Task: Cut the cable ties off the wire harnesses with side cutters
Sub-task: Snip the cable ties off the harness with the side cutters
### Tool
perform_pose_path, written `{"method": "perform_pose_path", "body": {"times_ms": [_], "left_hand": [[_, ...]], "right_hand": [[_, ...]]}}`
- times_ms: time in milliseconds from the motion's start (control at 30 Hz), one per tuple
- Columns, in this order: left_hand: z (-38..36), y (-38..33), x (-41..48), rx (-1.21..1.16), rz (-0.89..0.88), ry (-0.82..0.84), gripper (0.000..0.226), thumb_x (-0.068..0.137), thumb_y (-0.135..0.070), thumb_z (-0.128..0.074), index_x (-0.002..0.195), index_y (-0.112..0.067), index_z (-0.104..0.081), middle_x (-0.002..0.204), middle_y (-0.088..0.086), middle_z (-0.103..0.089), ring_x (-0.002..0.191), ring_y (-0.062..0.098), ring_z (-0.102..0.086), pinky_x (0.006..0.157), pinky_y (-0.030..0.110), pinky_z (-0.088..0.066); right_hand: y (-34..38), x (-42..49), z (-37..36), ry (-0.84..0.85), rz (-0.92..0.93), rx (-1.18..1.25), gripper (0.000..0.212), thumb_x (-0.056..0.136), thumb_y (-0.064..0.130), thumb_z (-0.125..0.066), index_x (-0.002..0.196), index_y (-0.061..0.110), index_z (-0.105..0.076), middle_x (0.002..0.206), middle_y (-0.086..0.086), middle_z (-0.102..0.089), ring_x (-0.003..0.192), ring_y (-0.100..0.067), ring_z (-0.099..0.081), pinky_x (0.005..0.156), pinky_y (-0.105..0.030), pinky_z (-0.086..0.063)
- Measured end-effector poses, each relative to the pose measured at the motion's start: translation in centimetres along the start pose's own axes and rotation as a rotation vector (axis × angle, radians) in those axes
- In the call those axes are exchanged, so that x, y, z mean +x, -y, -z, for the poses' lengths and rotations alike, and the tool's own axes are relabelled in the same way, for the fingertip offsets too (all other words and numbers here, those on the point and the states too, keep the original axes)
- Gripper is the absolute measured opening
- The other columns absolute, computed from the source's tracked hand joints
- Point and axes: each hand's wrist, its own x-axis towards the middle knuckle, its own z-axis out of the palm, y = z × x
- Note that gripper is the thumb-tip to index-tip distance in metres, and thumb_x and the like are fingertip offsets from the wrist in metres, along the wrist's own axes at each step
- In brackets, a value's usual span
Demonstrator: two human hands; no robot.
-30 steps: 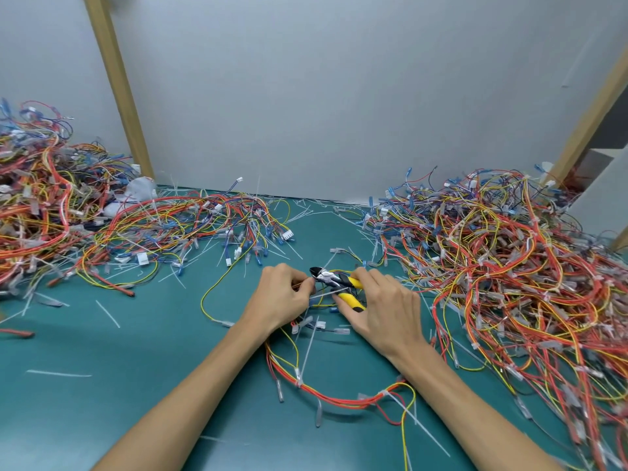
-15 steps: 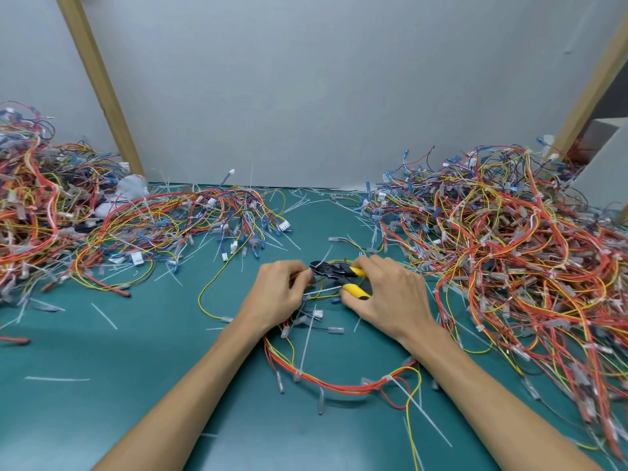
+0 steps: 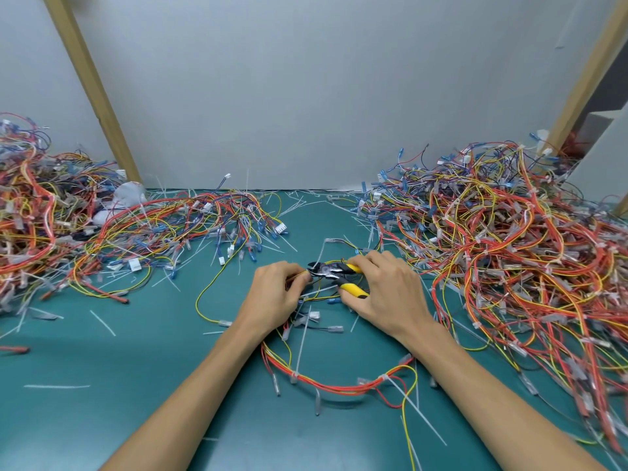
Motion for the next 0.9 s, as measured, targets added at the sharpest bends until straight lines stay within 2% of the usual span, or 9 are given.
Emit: {"method": "perform_pose_path", "body": {"times_ms": [100, 233, 300, 400, 500, 567, 633, 733, 900], "left_hand": [[-0.2, 0.2, 0.0, 0.0, -0.01, -0.004, 0.024, 0.095, -0.019, -0.059, 0.078, -0.003, -0.067, 0.068, 0.012, -0.061, 0.067, 0.027, -0.05, 0.061, 0.032, -0.031], [-0.3, 0.4, 0.0, -0.005, -0.005, -0.01, 0.024, 0.095, -0.021, -0.058, 0.08, -0.005, -0.068, 0.07, 0.01, -0.062, 0.068, 0.025, -0.051, 0.061, 0.031, -0.031], [-0.2, 0.2, 0.0, -0.01, 0.007, -0.004, 0.025, 0.095, -0.021, -0.057, 0.079, -0.005, -0.067, 0.068, 0.009, -0.061, 0.066, 0.023, -0.05, 0.058, 0.029, -0.029], [-0.1, 0.3, 0.0, -0.039, 0.047, 0.004, 0.025, 0.094, -0.026, -0.058, 0.076, -0.011, -0.067, 0.062, 0.002, -0.059, 0.058, 0.009, -0.048, 0.055, 0.019, -0.031], [0.2, 0.4, 0.0, -0.127, 0.107, 0.006, 0.016, 0.091, -0.029, -0.064, 0.079, -0.02, -0.07, 0.059, -0.006, -0.06, 0.056, 0.001, -0.051, 0.054, 0.011, -0.035], [0.3, 0.5, 0.0, -0.208, 0.151, -0.002, 0.003, 0.087, -0.029, -0.069, 0.084, -0.029, -0.07, 0.068, -0.013, -0.066, 0.059, -0.004, -0.056, 0.058, 0.008, -0.038], [0.6, 0.5, 0.1, -0.284, 0.187, 0.019, 0.007, 0.085, -0.028, -0.072, 0.089, -0.032, -0.068, 0.082, -0.012, -0.071, 0.066, 0.001, -0.062, 0.067, 0.016, -0.048], [1.4, 0.7, 0.5, -0.455, 0.255, 0.132, 0.015, 0.087, -0.022, -0.071, 0.102, -0.021, -0.071, 0.097, -0.005, -0.074, 0.082, 0.015, -0.071, 0.08, 0.031, -0.056], [1.6, -0.1, 0.1, -0.984, 0.435, 0.262, 0.016, 0.095, -0.005, -0.057, 0.107, 0.004, -0.063, 0.078, 0.004, -0.066, 0.068, 0.02, -0.071, 0.06, 0.024, -0.056]], "right_hand": [[0.0, 0.1, -0.1, 0.008, -0.004, 0.005, 0.037, 0.071, 0.043, -0.077, 0.099, 0.019, -0.071, 0.08, 0.001, -0.065, 0.075, -0.024, -0.06, 0.062, -0.033, -0.046], [0.0, 0.3, 0.1, 0.046, -0.031, 0.058, 0.035, 0.075, 0.047, -0.073, 0.102, 0.024, -0.071, 0.079, 0.004, -0.065, 0.077, -0.023, -0.061, 0.059, -0.031, -0.044], [-0.2, 0.3, 0.1, 0.069, -0.06, 0.138, 0.034, 0.079, 0.054, -0.068, 0.102, 0.029, -0.07, 0.08, 0.006, -0.065, 0.079, -0.021, -0.062, 0.058, -0.03, -0.042], [-0.3, 0.2, 0.0, 0.093, -0.052, 0.151, 0.042, 0.083, 0.066, -0.057, 0.107, 0.033, -0.068, 0.083, 0.008, -0.065, 0.081, -0.017, -0.063, 0.057, -0.029, -0.04], [0.0, 0.1, -0.1, 0.042, 0.001, 0.083, 0.042, 0.087, 0.066, -0.053, 0.103, 0.03, -0.066, 0.077, 0.007, -0.063, 0.074, -0.019, -0.063, 0.052, -0.027, -0.031], [0.3, 0.0, -0.1, 0.003, 0.006, 0.081, 0.041, 0.087, 0.063, -0.052, 0.101, 0.027, -0.066, 0.072, 0.007, -0.062, 0.068, -0.02, -0.063, 0.05, -0.025, -0.029], [0.5, -0.1, -0.1, 0.01, -0.001, 0.091, 0.04, 0.089, 0.061, -0.051, 0.104, 0.027, -0.066, 0.075, 0.007, -0.062, 0.069, -0.02, -0.062, 0.05, -0.026, -0.029], [0.4, -0.1, -0.2, 0.02, -0.026, 0.086, 0.038, 0.091, 0.06, -0.05, 0.106, 0.028, -0.064, 0.079, 0.009, -0.062, 0.072, -0.019, -0.06, 0.052, -0.027, -0.03], [0.5, 0.0, -0.2, 0.039, -0.064, 0.074, 0.037, 0.092, 0.062, -0.046, 0.103, 0.031, -0.064, 0.075, 0.007, -0.062, 0.072, -0.02, -0.062, 0.052, -0.028, -0.031]]}}
